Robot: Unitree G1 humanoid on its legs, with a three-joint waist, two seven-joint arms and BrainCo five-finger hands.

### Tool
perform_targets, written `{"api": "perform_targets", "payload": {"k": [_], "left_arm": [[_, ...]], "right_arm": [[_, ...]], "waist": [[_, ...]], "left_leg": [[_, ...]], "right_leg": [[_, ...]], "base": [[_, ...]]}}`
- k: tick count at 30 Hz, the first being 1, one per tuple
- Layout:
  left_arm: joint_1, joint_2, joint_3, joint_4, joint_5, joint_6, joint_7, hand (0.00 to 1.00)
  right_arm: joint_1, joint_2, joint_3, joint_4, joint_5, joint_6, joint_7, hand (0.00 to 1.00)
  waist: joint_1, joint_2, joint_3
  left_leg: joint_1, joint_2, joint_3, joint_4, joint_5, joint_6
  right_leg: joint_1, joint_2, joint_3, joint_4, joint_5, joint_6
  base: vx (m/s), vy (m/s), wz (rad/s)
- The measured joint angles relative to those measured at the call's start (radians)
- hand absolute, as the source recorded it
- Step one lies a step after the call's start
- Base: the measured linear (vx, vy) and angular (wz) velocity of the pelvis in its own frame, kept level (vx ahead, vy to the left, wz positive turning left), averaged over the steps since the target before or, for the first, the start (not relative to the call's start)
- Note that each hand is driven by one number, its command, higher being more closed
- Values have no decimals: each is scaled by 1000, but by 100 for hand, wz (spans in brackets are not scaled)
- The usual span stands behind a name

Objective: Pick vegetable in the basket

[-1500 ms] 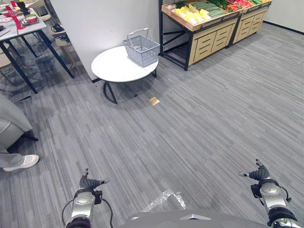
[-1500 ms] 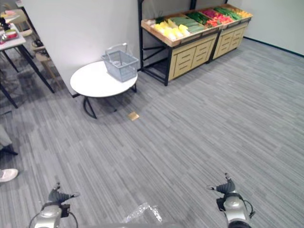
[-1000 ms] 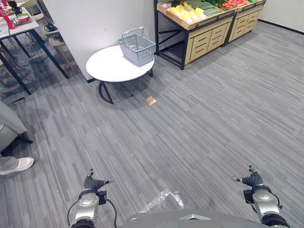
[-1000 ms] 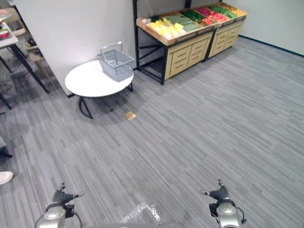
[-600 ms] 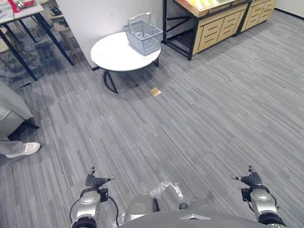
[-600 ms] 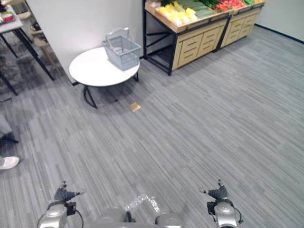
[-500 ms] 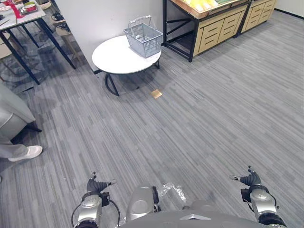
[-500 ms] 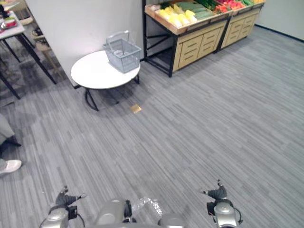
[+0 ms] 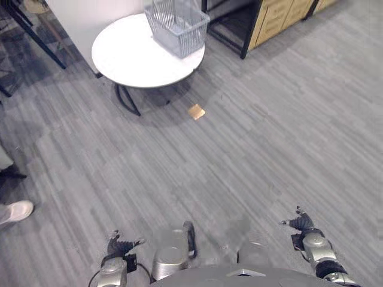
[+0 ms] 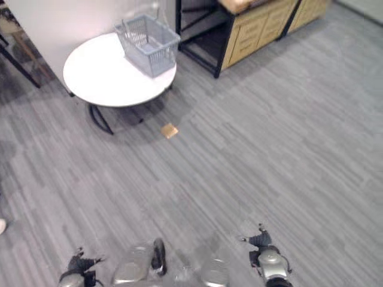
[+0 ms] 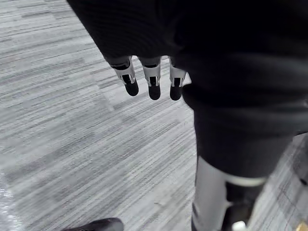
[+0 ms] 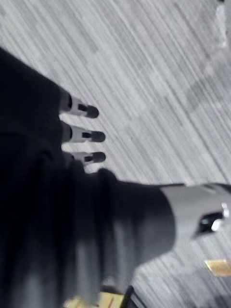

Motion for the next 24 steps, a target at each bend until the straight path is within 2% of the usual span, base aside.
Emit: {"api": "perform_targets", "payload": {"k": [1,2,3,4,5,6,7,8,9,10,11,12,13,14,15,16,17,19,21,22,23,24], "left_arm": [[-9,6,-5,-1,1,-1,0,0],[-40,17,-12,0,1,1,0,0],[-64,22,-17,0,1,0,0,0],[-77,22,-19,0,1,0,1,0],[-104,23,-26,0,1,-3,1,0],[-121,26,-25,-1,1,-10,3,0],[-125,30,-25,0,1,-11,3,0],[-125,29,-25,5,1,-10,4,0],[-127,7,-31,25,2,-10,1,0],[-126,3,-34,33,2,-11,0,0],[-119,-20,-34,47,2,-11,0,0],[-107,-34,-35,51,10,-10,-1,0],[-101,-40,-34,51,19,-10,-1,0],[-79,-55,-36,48,32,-10,-1,0],[-52,-67,-36,47,35,-9,-2,0],[-39,-68,-37,47,38,-9,-2,0],[-16,-68,-36,44,39,-8,-1,0],[6,-69,-36,37,40,-9,0,0],[15,-71,-34,37,40,-9,1,0],[16,-72,-31,37,40,-10,2,0],[17,-80,-21,37,40,-12,2,0],[18,-86,-15,38,41,-13,2,0]], "right_arm": [[1,-1,-1,-11,0,0,0,0],[2,-5,-6,-32,0,-2,-2,0],[-2,-8,-19,-38,0,-3,-5,0],[-1,-9,-32,-42,2,-3,-7,0],[-1,-9,-61,-42,4,-1,-16,0],[-2,-9,-82,-43,13,1,-23,0],[-2,-11,-84,-46,20,3,-25,0],[1,-20,-87,-51,25,5,-28,0],[-16,-35,-109,-61,42,9,-31,0],[-15,-35,-120,-74,44,11,-32,0],[-15,-43,-132,-110,45,12,-33,0],[-17,-43,-143,-136,49,13,-32,0],[-19,-44,-143,-151,50,14,-32,0],[-14,-48,-141,-176,50,15,-33,0],[-18,-49,-138,-198,51,16,-45,0],[-21,-48,-135,-219,51,16,-53,0],[-23,-49,-124,-265,50,16,-69,0],[-48,-65,-116,-329,50,10,-88,0],[-91,-106,-115,-371,50,-6,-105,0],[-106,-137,-115,-388,50,-12,-113,0],[-110,-174,-115,-397,49,-14,-121,0],[-112,-195,-115,-401,48,-14,-125,0]], "waist": [[-7,3,1],[-30,6,4],[-48,19,10],[-54,29,16],[-64,42,24],[-63,38,22],[-63,29,20],[-63,23,19],[-65,65,33],[-65,73,29],[-68,110,24],[-67,129,22],[-66,135,23],[-64,144,28],[-55,148,35],[-50,155,37],[-33,138,48],[-28,126,51],[-23,126,51],[-17,126,51],[-16,128,50],[-15,133,47]], "left_leg": [[29,1,-17,-26,3,-5],[73,8,-48,-62,5,-11],[106,30,-76,-87,3,-16],[120,46,-83,-92,-2,-24],[142,73,-98,-103,-14,-46],[167,88,-99,-121,-33,-78],[185,89,-102,-131,-45,-99],[221,96,-113,-139,-70,-133],[243,140,-125,-100,-66,-138],[233,149,-128,-72,-55,-139],[197,190,-135,37,-27,-154],[135,219,-145,186,42,-181],[96,233,-151,276,100,-190],[15,273,-160,477,209,-210],[-69,315,-140,703,178,-191],[-98,327,-120,787,155,-182],[-154,330,-68,854,113,-155],[-232,307,13,777,74,-140],[-298,268,98,577,43,-131],[-311,229,167,395,50,-126],[-308,193,253,211,93,-114],[-307,178,291,127,135,-104]], "right_leg": [[-29,1,-22,-26,-14,-11],[-75,8,-51,-137,-39,-27],[-99,26,-69,-338,-43,-54],[-102,35,-78,-457,-27,-70],[-106,41,-79,-706,52,-75],[-109,25,-69,-916,137,-51],[-122,12,-66,-968,153,-44],[-133,2,-66,-943,234,-25],[-156,37,-47,-814,275,-38],[-169,49,-42,-775,266,-51],[-178,67,-62,-696,182,-77],[-159,77,-81,-661,126,-88],[-136,86,-86,-659,102,-95],[-65,105,-105,-685,74,-111],[23,133,-107,-734,57,-128],[71,140,-109,-762,52,-139],[157,140,-116,-819,43,-153],[251,134,-115,-903,36,-160],[307,122,-120,-953,29,-146],[346,106,-140,-981,25,-113],[400,95,-171,-1012,14,-87],[425,94,-186,-1024,4,-72]], "base": [[492,-102,80],[516,-167,94],[518,-198,96],[507,-249,101],[518,-299,92],[547,-325,80],[593,-374,52],[652,-393,34],[648,-399,27],[765,-483,15],[705,-484,10],[688,-473,11],[547,-332,14],[547,-268,3],[554,-233,-8],[526,-176,-19],[403,-114,-13],[472,-81,-8],[450,23,-2],[583,150,35],[609,176,47],[653,225,57]]}}
